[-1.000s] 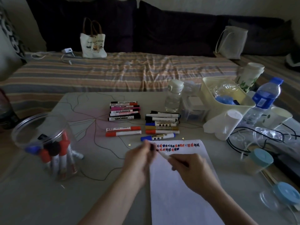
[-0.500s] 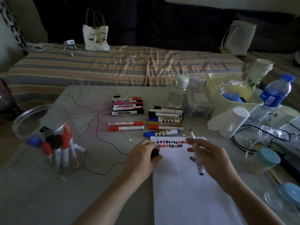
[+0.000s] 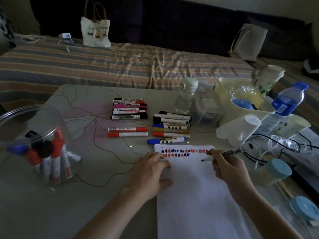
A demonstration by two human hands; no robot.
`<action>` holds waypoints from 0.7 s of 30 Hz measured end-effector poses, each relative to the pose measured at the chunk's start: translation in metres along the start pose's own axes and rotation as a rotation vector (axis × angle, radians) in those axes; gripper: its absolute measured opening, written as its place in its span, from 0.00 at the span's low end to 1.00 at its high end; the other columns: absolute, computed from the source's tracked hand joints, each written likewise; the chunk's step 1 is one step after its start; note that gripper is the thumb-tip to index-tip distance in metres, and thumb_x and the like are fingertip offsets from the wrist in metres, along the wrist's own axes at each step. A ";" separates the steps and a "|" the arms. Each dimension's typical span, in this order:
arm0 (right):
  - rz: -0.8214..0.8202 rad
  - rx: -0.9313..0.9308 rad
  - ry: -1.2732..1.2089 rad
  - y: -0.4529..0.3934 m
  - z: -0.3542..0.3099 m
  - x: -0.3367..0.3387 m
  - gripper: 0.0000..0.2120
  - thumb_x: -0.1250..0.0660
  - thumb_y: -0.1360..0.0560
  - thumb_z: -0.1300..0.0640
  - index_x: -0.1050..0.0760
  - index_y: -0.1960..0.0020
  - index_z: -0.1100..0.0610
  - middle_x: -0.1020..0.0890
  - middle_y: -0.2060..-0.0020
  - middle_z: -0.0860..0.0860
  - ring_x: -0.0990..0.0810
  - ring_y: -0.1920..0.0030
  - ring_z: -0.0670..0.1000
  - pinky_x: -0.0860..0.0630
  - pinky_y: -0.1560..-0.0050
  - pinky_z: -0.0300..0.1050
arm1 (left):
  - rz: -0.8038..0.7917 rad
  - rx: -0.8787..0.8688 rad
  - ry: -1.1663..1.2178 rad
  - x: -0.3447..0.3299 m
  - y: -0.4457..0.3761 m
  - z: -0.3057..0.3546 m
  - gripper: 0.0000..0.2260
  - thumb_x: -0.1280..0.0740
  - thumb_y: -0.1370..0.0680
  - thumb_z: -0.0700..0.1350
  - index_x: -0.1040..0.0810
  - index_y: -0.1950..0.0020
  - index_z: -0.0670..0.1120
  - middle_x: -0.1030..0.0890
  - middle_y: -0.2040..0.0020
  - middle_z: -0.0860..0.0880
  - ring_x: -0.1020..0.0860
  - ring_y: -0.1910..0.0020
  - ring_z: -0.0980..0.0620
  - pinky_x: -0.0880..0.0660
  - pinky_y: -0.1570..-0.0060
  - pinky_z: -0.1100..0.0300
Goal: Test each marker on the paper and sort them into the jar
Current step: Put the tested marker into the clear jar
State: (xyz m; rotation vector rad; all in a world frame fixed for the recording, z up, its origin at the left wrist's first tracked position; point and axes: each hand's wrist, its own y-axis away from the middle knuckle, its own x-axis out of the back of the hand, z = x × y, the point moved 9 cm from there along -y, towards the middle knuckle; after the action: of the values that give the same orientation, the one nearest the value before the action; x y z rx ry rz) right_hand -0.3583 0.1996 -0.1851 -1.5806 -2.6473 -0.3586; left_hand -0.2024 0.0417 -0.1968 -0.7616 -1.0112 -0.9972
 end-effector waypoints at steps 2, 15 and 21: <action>-0.026 0.047 0.164 -0.009 -0.003 -0.009 0.10 0.34 0.22 0.55 0.18 0.56 0.59 0.23 0.72 0.51 0.28 0.69 0.50 0.30 0.66 0.46 | 0.003 0.002 -0.019 -0.001 -0.002 -0.001 0.24 0.32 0.26 0.61 0.28 0.32 0.56 0.33 0.31 0.55 0.37 0.31 0.53 0.37 0.33 0.54; 0.066 0.212 0.409 -0.040 0.015 -0.023 0.07 0.30 0.26 0.46 0.19 0.59 0.48 0.16 0.67 0.46 0.18 0.64 0.44 0.21 0.60 0.44 | 0.027 0.013 0.044 -0.003 -0.003 -0.006 0.25 0.30 0.29 0.63 0.25 0.35 0.57 0.32 0.34 0.58 0.36 0.34 0.55 0.37 0.35 0.57; 0.080 0.244 0.452 -0.037 0.014 -0.023 0.10 0.30 0.27 0.44 0.20 0.60 0.49 0.17 0.65 0.46 0.20 0.63 0.44 0.27 0.64 0.38 | 0.021 0.024 0.065 -0.001 -0.004 -0.004 0.24 0.29 0.30 0.62 0.24 0.35 0.56 0.31 0.34 0.57 0.35 0.35 0.55 0.36 0.36 0.55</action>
State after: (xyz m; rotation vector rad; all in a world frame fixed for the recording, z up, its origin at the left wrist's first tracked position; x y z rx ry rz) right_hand -0.3783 0.1662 -0.2085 -1.3377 -2.1882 -0.3270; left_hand -0.2047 0.0368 -0.1988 -0.7139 -0.9558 -0.9844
